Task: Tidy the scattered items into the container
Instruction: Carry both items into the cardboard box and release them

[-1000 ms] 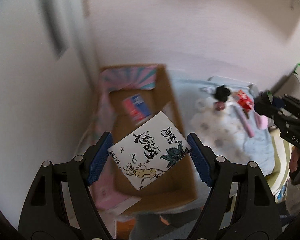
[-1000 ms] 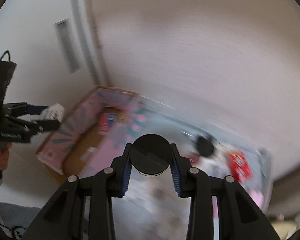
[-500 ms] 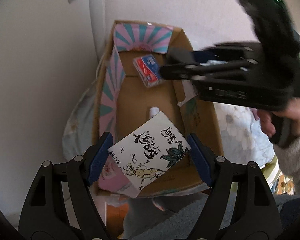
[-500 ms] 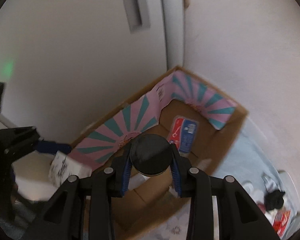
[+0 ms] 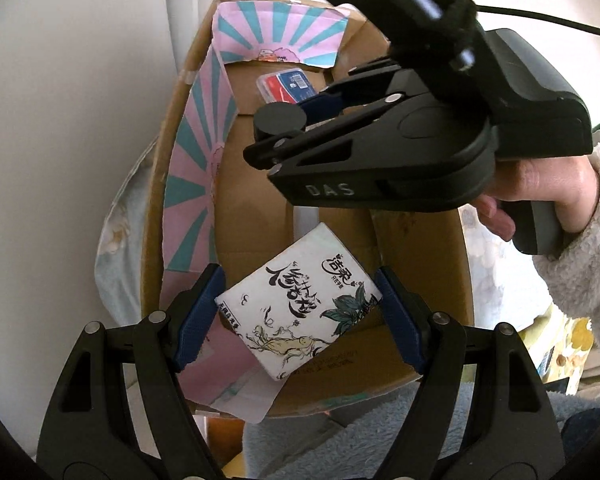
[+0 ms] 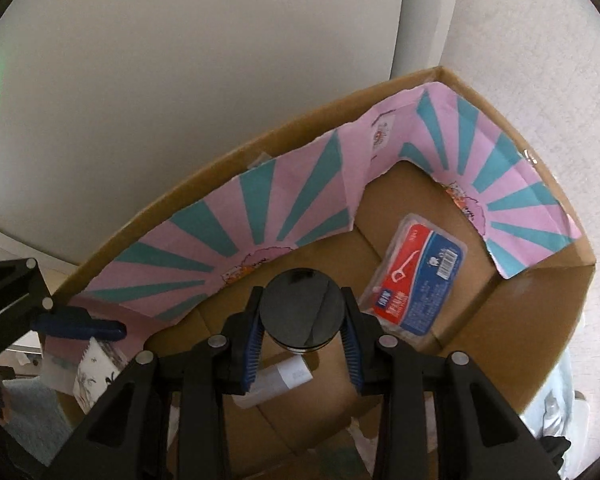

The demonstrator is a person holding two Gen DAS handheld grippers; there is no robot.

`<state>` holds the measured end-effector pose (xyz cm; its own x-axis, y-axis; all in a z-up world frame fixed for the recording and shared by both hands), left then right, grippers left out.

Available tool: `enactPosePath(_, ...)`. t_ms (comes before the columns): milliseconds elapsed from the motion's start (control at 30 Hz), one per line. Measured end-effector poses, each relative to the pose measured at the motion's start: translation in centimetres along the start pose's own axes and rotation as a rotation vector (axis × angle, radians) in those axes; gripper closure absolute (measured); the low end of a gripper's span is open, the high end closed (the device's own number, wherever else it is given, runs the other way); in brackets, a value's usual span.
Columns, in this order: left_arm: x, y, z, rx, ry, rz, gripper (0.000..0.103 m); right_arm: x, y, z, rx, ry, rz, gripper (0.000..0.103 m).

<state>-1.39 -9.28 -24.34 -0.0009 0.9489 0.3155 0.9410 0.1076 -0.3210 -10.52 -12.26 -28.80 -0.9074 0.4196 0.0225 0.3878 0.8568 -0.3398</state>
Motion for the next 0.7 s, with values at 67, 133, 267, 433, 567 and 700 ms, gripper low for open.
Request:
enactPosePath(67, 0.3, 0.0, -0.2, 0.009, 0.025, 0.009, 0.027, 0.0, 0.1, 0.2, -0.01, 0.008, 0.007, 0.07)
enactPosePath(133, 0.5, 0.0, -0.3, 0.009, 0.036, 0.013, 0.022, 0.1, 0.2, 0.3, -0.013, 0.026, 0.009, 0.051)
enactPosePath(267, 0.6, 0.4, -0.3, -0.004, 0.016, 0.015, 0.01, 0.7, 0.6, -0.6, 0.021, -0.004, 0.053, 0.034)
enactPosePath(433, 0.5, 0.7, -2.0, 0.044, 0.036, 0.005, 0.01, 2.5, 1.3, -2.7, 0.08, -0.018, 0.133, 0.033)
enactPosePath(567, 0.0, 0.3, -4.0, 0.096, 0.042, -0.001, 0.007, 3.6, 2.4, -4.1, 0.111, -0.013, 0.178, 0.033)
enactPosePath(700, 1.0, -0.3, -4.6, 0.109, 0.037, -0.01, 0.007, 4.1, 3.8, -5.4, 0.145, -0.024, 0.222, 0.033)
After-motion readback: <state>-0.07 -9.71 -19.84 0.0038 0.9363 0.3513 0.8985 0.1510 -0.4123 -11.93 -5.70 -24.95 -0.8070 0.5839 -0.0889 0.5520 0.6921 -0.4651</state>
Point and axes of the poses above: each gripper's, at about its wrist camera, not at the fingertips, and z roughly the way its jaws point, x to its right, y to its underside, the point moved 5 cm from there along z, roughly the way its jaws point, and after that the axes turned 7 degrees about y, right-handed, at the moved point
